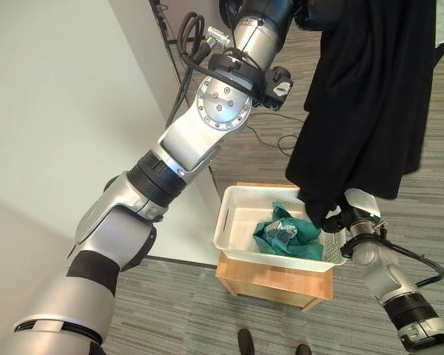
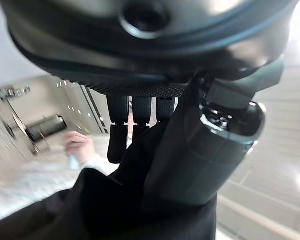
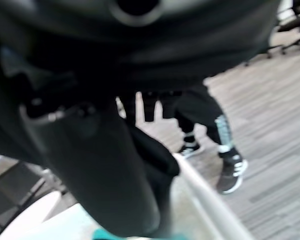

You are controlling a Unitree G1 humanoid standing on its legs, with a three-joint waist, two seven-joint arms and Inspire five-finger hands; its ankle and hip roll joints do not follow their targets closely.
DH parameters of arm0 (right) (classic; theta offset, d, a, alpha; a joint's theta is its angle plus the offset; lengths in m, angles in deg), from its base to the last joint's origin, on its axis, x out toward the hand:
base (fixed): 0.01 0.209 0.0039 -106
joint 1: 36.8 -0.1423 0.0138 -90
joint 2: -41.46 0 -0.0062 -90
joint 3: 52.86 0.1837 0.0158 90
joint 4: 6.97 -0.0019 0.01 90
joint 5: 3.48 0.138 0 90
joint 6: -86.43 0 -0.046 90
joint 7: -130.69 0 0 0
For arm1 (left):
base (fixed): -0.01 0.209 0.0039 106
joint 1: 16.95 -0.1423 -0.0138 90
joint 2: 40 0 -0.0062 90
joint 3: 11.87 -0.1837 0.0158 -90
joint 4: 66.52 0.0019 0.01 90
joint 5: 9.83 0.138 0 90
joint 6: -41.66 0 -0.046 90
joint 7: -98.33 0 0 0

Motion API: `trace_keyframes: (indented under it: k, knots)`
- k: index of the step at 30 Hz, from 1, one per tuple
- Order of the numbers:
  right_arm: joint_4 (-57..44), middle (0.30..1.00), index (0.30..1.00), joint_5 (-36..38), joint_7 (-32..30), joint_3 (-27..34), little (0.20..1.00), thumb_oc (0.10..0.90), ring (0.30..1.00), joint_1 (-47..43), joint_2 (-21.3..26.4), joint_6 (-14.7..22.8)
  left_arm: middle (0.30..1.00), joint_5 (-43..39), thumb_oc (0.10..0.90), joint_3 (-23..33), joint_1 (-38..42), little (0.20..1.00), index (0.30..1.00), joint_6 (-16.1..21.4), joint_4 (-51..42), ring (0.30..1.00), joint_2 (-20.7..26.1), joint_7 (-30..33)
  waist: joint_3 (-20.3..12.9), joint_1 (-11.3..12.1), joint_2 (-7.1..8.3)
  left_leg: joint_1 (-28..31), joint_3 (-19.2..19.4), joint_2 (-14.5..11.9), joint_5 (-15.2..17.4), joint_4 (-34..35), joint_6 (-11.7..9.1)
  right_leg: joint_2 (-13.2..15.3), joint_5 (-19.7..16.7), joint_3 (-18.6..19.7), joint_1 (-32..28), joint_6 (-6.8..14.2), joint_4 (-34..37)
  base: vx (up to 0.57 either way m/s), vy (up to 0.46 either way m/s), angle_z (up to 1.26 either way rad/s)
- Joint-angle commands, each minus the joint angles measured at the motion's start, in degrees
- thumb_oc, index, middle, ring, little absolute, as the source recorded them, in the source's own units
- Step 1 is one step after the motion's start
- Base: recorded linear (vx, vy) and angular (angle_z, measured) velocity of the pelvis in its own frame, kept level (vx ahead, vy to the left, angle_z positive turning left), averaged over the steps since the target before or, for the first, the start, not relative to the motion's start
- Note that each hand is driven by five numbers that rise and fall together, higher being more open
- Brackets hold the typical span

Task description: Pick up bed clothes into laundry basket.

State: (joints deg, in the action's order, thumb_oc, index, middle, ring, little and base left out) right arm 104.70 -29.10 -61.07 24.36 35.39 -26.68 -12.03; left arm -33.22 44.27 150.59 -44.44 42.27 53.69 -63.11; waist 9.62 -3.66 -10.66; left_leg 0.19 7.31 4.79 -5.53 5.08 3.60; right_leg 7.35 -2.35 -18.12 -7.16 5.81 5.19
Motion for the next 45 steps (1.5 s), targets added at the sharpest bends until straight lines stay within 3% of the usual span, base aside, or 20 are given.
trace_keyframes:
  k: [1, 12, 17, 24, 25, 28, 31, 37, 43, 45]
  knots:
    - [-5.57, 0.9, 0.9, 1.37, -1.93, 2.97, 0.9, 0.8, 0.9, -1.38, 2.5, 4.04, 0.3, 7.21, 0.4, 3.05, 10.39, 0.3, 0.3, 2.1, 6.43, 0.3, 0.55, 1.15, -5.97, 1.62, 3.8, 1.38, 2.68, -6.66, 5.75, -0.08, -5.84, 3.35, 3.91, -0.26, -1.52, 5.8, -0.19, 0.0, 0.034, -0.03]
    - [-8.54, 0.9, 0.9, 2.64, -1.21, 6.37, 0.9, 0.8, 0.9, 1.83, 2.93, 4.93, 0.3, 14.62, 0.4, 2.04, 9.31, 0.3, 0.3, -0.98, 8.61, 0.3, 3.85, -0.97, -3.71, 0.41, 5.7, -1.87, 4.3, -7.52, 5.41, -0.08, -5.97, 2.9, 2.76, 1.29, 2.8, 5.86, -0.19, -0.02, 0.029, -0.11]
    - [-17.01, 0.9, 0.9, 4.48, -1.84, 10.35, 0.9, 0.8, 0.9, 3.17, 2.4, 6.86, 0.3, 17.72, 0.4, 3.53, 4.79, 0.3, 0.3, -2.18, 7.85, 0.3, 3.38, -1.48, -0.99, -0.51, 7.22, -4.36, 4.56, -7.98, 5.16, -0.08, -5.93, 2.67, 2.55, 2.16, 5.73, 5.69, -0.19, -0.06, 0.025, -0.11]
    - [-24.76, 0.9, 0.9, 5.07, -4.42, 15.32, 0.9, 0.8, 0.9, 3.72, 3.33, 8.11, 0.3, 21.81, 0.4, 5.42, -1.48, 0.3, 0.3, -3.43, 8.88, 0.3, 3.41, -0.22, -0.24, -0.91, 7.89, -4.86, 5.27, -8.14, 5.08, -0.08, -5.61, 2.6, 2.03, 3.45, 6.86, 5.44, -0.19, -0.02, 0.026, -0.11]
    - [-27.36, 0.9, 0.9, 4.43, -5.45, 18.93, 0.9, 0.8, 0.9, 5.36, 4.2, 8.17, 0.3, 23.02, 0.4, 7.23, -6.62, 0.3, 0.3, -3.75, 7.97, 0.3, 2.99, -0.51, -0.21, -1.16, 8.27, -4.33, 5.34, -8.2, 5.42, -0.08, -5.57, 2.54, 2.22, 3.53, 6.46, 5.33, -0.19, 0.01, 0.009, -0.1]
    - [-28.61, 0.9, 0.9, 3.89, -6.34, 21.46, 0.9, 0.8, 0.9, 6.91, 4.65, 7.8, 0.3, 23.58, 0.4, 9.12, -11.82, 0.3, 0.3, -3.8, 6.81, 0.3, 1.79, -0.47, -0.55, -1.15, 8.43, -3.83, 5.33, -8.25, 5.66, -0.08, -5.56, 2.54, 2.41, 3.46, 5.98, 5.24, -0.19, 0.01, 0.002, -0.03]
    - [-28.96, 0.9, 0.9, 3.95, -8.66, 25.97, 0.9, 0.8, 0.9, 8.85, 3.77, 7.57, 0.3, 24.9, 0.4, 12.58, -22.94, 0.3, 0.3, -3.15, 1.96, 0.3, 1.0, -1.21, -0.98, -0.58, 8.7, -3.03, 5.32, -8.19, 6.19, -0.08, -5.45, 2.57, 2.76, 3.15, 5.22, 5.01, -0.19, 0.02, -0.002, -0.04]
    - [-28.22, 0.9, 0.9, 3.93, -9.26, 27.96, 0.9, 0.8, 0.9, 12.25, 2.98, 7.11, 0.3, 25.07, 0.4, 17.66, -37.91, 0.3, 0.3, -2.23, -6.69, 0.3, 0.58, -1.84, -1.89, 0.81, 8.92, -1.94, 5.09, -8.27, 6.34, -0.08, -5.59, 2.49, 3.16, 2.5, 3.83, 4.68, -0.19, 0.0, -0.016, 0.0]
    - [-29.09, 0.9, 0.9, 2.74, -8.78, 28.5, 0.9, 0.8, 0.9, 13.59, 2.03, 7.45, 0.3, 23.81, 0.4, 18.2, -49.66, 0.3, 0.3, -0.58, -14.23, 0.3, -0.86, -6.27, -2.11, 1.81, 8.96, -1.36, 4.81, -8.34, 6.4, -0.08, -5.66, 2.42, 3.35, 2.11, 2.92, 4.45, -0.19, 0.0, -0.038, 0.03]
    - [-29.75, 0.9, 0.9, 2.42, -8.79, 27.99, 0.9, 0.8, 0.9, 13.73, 0.9, 7.68, 0.3, 21.57, 0.4, 15.78, -52.78, 0.3, 0.3, -0.3, -15.27, 0.3, -2.31, -8.42, -2.08, 1.82, 8.85, -1.09, 4.66, -8.37, 6.37, -0.08, -5.63, 2.26, 3.52, 2.19, 2.62, 4.24, -0.19, 0.0, -0.059, 0.08]
